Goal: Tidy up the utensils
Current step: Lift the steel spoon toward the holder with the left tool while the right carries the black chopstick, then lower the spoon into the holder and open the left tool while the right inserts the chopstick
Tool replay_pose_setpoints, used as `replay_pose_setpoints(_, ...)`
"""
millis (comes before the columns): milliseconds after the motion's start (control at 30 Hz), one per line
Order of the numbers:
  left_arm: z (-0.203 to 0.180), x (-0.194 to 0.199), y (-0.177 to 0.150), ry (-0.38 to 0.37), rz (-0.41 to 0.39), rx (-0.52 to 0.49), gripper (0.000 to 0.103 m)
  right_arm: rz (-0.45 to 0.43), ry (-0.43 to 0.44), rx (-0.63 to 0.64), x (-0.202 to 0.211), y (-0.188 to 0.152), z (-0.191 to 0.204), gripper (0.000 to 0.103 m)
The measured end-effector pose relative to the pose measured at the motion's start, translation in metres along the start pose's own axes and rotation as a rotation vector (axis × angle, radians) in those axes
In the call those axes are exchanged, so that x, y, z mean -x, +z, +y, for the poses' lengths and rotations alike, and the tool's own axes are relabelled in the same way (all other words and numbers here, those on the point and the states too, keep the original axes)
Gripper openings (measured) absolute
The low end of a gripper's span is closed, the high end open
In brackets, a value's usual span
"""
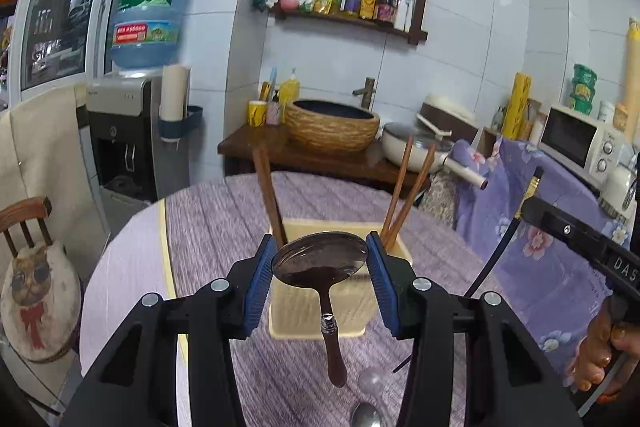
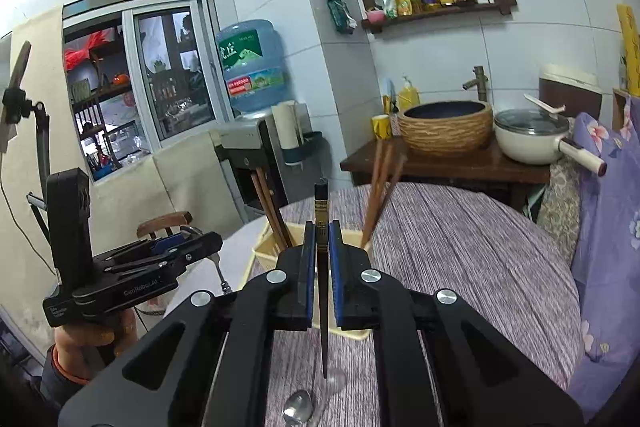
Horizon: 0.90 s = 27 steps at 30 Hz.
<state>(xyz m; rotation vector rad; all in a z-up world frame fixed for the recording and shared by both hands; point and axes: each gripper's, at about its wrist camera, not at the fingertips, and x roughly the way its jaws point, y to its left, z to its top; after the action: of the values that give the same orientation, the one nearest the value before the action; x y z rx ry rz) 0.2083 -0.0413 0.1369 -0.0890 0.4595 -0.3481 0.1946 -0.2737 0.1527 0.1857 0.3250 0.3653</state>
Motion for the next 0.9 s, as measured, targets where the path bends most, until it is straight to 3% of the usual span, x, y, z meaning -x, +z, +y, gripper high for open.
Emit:
replay_pose_setpoints(233,-0.003,0.001,0.065,0.019,-0.117,0.015,0.046,-0.102,0.009,0.024,-0.003,0.069,0.017,0.008)
replay_pose_setpoints(400,-0.007,-0.022,0.078,0.067,-0.143,0.017,0.046,-0.152,-0.046,0.042,-0.022,0.089,0.019,0.008)
replay_pose_setpoints(600,-0.002,-0.06,0.047,0.112,-0.079,0.019,0.046,-0.099,-0.097,0.031,-0.06,0.062,0.009,0.008)
replay_pose_setpoints(900,0.002,-0.082,0.005,0.147,-0.005,-0.01,0.046,-0.005,-0.109,-0.005,-0.092,0.017,-0.002,0.008)
